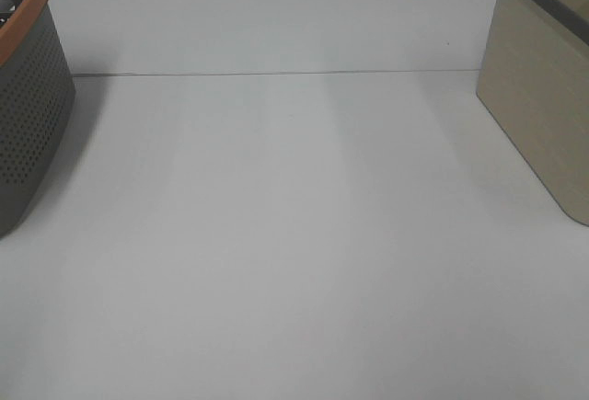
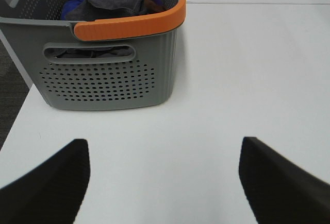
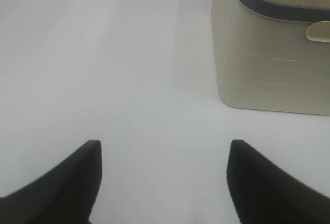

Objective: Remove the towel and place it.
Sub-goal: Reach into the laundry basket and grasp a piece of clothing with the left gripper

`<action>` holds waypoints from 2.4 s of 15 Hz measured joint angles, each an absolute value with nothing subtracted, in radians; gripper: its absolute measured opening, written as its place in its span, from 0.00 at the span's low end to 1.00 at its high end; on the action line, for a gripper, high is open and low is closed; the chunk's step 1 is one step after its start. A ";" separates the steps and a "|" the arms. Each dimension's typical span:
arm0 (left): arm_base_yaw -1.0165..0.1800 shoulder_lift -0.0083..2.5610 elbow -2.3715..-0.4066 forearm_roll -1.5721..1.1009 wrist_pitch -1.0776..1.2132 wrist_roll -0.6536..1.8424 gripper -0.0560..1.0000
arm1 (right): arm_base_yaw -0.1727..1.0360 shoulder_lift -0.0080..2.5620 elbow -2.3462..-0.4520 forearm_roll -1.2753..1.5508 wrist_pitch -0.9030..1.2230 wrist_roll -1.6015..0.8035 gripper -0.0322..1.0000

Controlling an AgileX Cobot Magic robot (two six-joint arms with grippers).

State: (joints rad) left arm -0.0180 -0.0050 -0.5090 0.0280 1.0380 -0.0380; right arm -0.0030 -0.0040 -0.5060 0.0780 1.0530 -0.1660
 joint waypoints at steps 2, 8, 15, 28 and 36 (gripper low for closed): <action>-0.018 -0.005 -0.509 0.028 1.038 -0.038 0.76 | -0.003 -0.004 -0.506 0.078 1.053 -0.166 0.69; -0.018 -0.005 -0.509 0.028 1.038 -0.038 0.76 | -0.003 -0.004 -0.506 0.076 1.053 -0.155 0.69; -0.018 -0.005 -0.509 0.025 1.038 -0.030 0.76 | -0.003 -0.004 -0.502 0.074 1.053 -0.141 0.69; -0.018 -0.005 -0.509 0.025 1.038 -0.018 0.76 | -0.003 -0.004 -0.502 0.074 1.053 -0.141 0.69; -0.018 -0.005 -0.509 0.025 1.038 -0.017 0.76 | -0.003 -0.004 -0.502 0.074 1.053 -0.141 0.69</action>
State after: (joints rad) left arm -0.0180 -0.0050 -0.5090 0.0250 1.0380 -0.0170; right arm -0.0030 -0.0040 -0.5020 0.0740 1.0530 -0.1410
